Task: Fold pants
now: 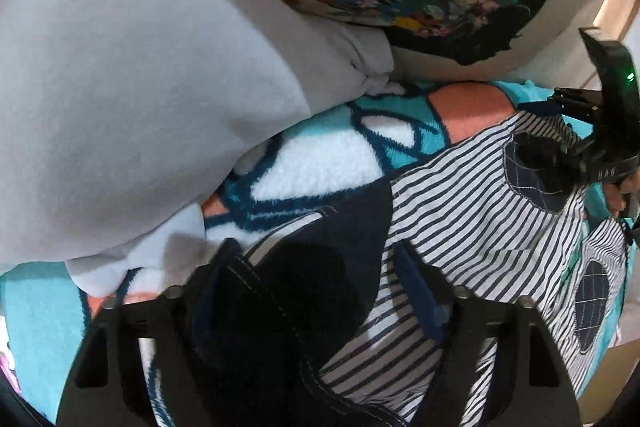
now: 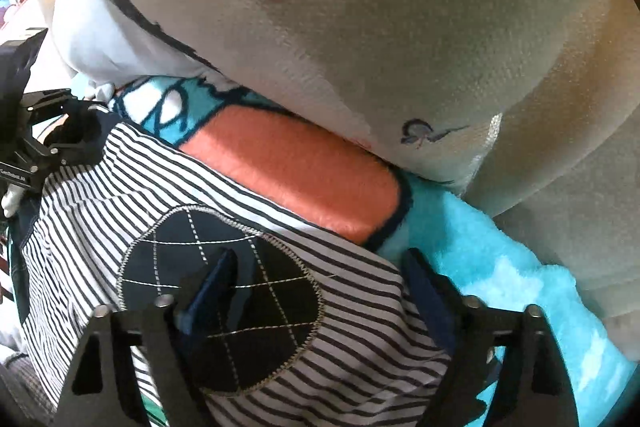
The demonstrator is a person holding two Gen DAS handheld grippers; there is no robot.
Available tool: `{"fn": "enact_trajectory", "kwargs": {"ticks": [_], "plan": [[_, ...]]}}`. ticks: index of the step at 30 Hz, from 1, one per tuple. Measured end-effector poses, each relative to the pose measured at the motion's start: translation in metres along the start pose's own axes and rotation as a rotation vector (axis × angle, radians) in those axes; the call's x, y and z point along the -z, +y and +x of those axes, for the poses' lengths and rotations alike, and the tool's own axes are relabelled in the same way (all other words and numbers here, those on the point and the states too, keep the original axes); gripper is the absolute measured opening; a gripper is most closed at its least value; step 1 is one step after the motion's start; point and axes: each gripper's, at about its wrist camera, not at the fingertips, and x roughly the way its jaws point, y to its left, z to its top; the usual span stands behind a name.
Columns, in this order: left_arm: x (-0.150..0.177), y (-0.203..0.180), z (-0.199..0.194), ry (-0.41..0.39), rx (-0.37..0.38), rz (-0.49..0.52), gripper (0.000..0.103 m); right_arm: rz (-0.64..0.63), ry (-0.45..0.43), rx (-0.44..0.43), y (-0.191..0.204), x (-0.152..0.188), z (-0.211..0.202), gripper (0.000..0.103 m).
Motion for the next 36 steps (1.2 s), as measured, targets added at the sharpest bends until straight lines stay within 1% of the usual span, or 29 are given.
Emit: {"fn": "enact_trajectory", "kwargs": {"ticks": [1,2,3,4,6,9,13,16,20,23,24,25,26,27,30,31,34,36], "plan": [[0.001,-0.001,-0.004,-0.006,-0.016,0.004,0.044,0.008,-0.01,-0.015,-0.001,0.0,-0.004,0.053],[-0.001,-0.005,-0.005,-0.005,-0.021,-0.001,0.022,0.025,-0.011,-0.046,-0.003,0.0,-0.009,0.029],[-0.002,-0.003,-0.007,-0.004,-0.016,-0.011,0.01,0.034,-0.007,-0.062,-0.003,0.001,-0.012,0.014],[-0.001,-0.002,-0.011,-0.008,-0.014,-0.026,0.009,0.031,-0.004,-0.061,-0.003,0.001,-0.015,0.013],[0.002,-0.002,-0.022,-0.032,-0.029,-0.041,0.009,0.01,-0.003,-0.03,0.002,0.004,-0.023,0.01],[0.007,-0.002,-0.042,-0.078,-0.052,-0.057,0.008,0.001,-0.024,0.003,0.011,0.004,-0.035,0.009],[0.019,-0.01,-0.079,-0.157,-0.046,-0.086,0.008,-0.004,-0.088,0.05,0.021,0.013,-0.071,0.009],[0.038,-0.019,-0.109,-0.212,-0.05,-0.097,0.008,-0.004,-0.145,0.089,0.043,0.03,-0.098,0.009],[0.07,-0.033,-0.142,-0.275,-0.056,-0.106,0.008,0.007,-0.208,0.109,0.071,0.052,-0.124,0.009],[0.099,-0.046,-0.159,-0.323,-0.091,-0.105,0.008,0.022,-0.259,0.112,0.088,0.08,-0.147,0.009],[0.113,-0.05,-0.165,-0.34,-0.108,-0.106,0.008,0.028,-0.274,0.112,0.098,0.084,-0.145,0.009],[0.122,-0.055,-0.162,-0.349,-0.114,-0.11,0.008,0.04,-0.288,0.113,0.11,0.092,-0.144,0.009],[0.136,-0.056,-0.164,-0.352,-0.109,-0.121,0.008,0.058,-0.306,0.106,0.116,0.107,-0.149,0.009],[0.146,-0.058,-0.163,-0.351,-0.101,-0.13,0.008,0.068,-0.314,0.103,0.123,0.113,-0.146,0.009],[0.174,-0.064,-0.156,-0.339,-0.096,-0.142,0.008,0.126,-0.338,0.074,0.141,0.149,-0.141,0.009],[0.186,-0.065,-0.152,-0.33,-0.095,-0.148,0.008,0.142,-0.341,0.063,0.144,0.158,-0.139,0.009],[0.208,-0.068,-0.142,-0.315,-0.082,-0.168,0.01,0.206,-0.345,0.031,0.151,0.192,-0.131,0.009],[0.222,-0.068,-0.141,-0.311,-0.079,-0.18,0.014,0.24,-0.343,0.029,0.156,0.21,-0.127,0.012]]}}
